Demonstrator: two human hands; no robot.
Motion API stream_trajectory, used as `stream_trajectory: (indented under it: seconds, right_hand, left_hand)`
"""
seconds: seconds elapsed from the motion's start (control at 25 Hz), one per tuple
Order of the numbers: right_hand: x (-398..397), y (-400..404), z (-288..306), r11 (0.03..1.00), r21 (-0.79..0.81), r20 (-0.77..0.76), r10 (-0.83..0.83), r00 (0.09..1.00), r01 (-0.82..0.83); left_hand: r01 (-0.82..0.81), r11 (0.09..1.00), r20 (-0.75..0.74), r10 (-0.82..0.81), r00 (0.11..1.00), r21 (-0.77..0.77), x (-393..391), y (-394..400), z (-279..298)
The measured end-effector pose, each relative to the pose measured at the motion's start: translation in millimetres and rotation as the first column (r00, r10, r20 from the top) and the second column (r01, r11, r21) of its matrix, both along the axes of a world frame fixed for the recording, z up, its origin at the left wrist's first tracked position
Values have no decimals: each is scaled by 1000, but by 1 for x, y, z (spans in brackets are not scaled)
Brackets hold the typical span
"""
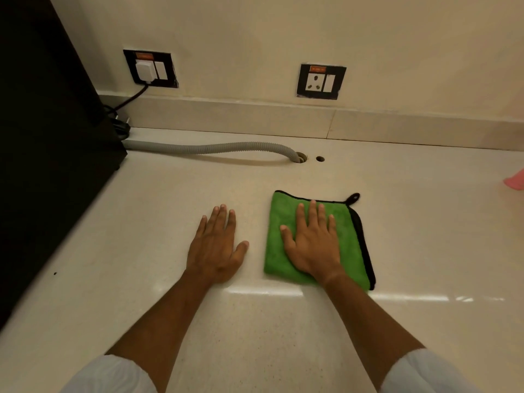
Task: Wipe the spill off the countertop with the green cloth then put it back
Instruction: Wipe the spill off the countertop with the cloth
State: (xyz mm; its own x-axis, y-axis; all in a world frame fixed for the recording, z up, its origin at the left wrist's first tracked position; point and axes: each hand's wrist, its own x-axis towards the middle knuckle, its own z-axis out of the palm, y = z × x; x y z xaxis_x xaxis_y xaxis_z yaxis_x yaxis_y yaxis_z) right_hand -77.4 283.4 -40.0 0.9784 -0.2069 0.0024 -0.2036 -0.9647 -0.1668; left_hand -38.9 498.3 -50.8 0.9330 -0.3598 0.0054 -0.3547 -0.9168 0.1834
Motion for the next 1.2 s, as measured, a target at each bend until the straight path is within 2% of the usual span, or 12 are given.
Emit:
stream_trajectory:
  seconds: [0.16, 0.28, 0.4, 0.56, 0.76, 0.96, 1.12, 1.2]
  right_hand:
    - [-32, -7, -8, 985, -29, 40, 172, 984, -171]
    - [-71, -40, -13, 999, -30, 58, 29, 998, -27]
    - [-61, -56, -4, 985, -17, 24, -171, 985, 171]
    - [-50, -49, -1, 993, -8, -19, -119, 993, 119]
    - [-65, -66, 11, 994, 99, -30, -41, 999, 44]
    - [-99, -82, 23, 985, 173, 53, -13, 999, 4]
    - [-119, -94, 34, 976, 217, 64, 18, 998, -32]
    - [-128, -98, 36, 979, 195, 103, 45, 994, -64]
  left_hand:
    - [8, 1000, 1, -8, 1000, 4, 0, 3, -2]
    - [13, 1000, -17, -13, 1000, 3, 0, 3, -1]
    - [19, 1000, -39, -19, 999, 3, -2, 1, 2]
    - [24, 1000, -59, -24, 998, -1, -1, 1, 6]
    - [41, 999, -47, -43, 998, -36, -5, -4, 13]
    - [177, 974, 15, -177, 984, -144, -39, -49, 27]
    - [263, 904, 18, -274, 962, -338, -78, -83, 35]
    - [297, 879, 37, -306, 951, -373, -95, -92, 37]
